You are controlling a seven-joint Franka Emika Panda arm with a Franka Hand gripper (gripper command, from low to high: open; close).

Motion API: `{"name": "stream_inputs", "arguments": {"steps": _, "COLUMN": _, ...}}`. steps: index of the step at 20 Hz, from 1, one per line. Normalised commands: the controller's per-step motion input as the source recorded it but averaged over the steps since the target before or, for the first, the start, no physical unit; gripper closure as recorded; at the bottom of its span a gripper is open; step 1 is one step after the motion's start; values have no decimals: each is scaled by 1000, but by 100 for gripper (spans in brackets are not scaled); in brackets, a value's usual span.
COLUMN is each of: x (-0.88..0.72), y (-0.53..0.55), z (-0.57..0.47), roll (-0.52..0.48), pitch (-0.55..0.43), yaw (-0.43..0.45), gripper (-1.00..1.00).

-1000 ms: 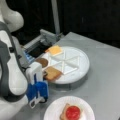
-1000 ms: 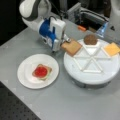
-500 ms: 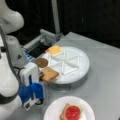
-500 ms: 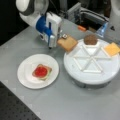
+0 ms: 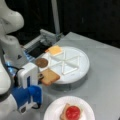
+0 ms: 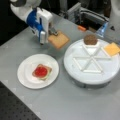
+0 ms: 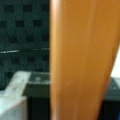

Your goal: Ingredient selection for cheeseburger or sandwich

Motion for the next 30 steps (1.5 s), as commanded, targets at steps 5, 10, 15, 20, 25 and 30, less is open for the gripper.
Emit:
{"name": "stream_inputs", "arguments": {"steps": 5, "x": 682, "y": -76, "z": 176, "roll": -281, "pitch": 8, "yaw": 102, "gripper": 100}}
{"name": "stream_inputs", "arguments": {"steps": 10, "x": 525, "y": 18, "z": 54, "roll": -351, "pitch": 30, "yaw": 254, "gripper": 100}}
{"name": "stream_inputs", "arguments": {"steps": 15, "x": 523, "y": 22, "z": -39, "roll": -379, "pitch": 113, "yaw": 322, "gripper": 100}}
{"name": "stream_inputs", "arguments": {"steps": 20, "x": 603, "y": 2, "z": -50, "roll": -453, "pitch": 145, "yaw": 335, "gripper": 100}}
{"name": "stream_inputs", "arguments": {"steps": 25, "x": 533, "y": -49, "z": -74, "roll": -443, "pitch": 139, "yaw": 323, "gripper": 100}}
{"name": "stream_inputs", "arguments": {"steps": 30, "x": 302, "y": -222, "z": -172, "roll": -237, "pitch": 176, "yaw": 266, "gripper": 100}}
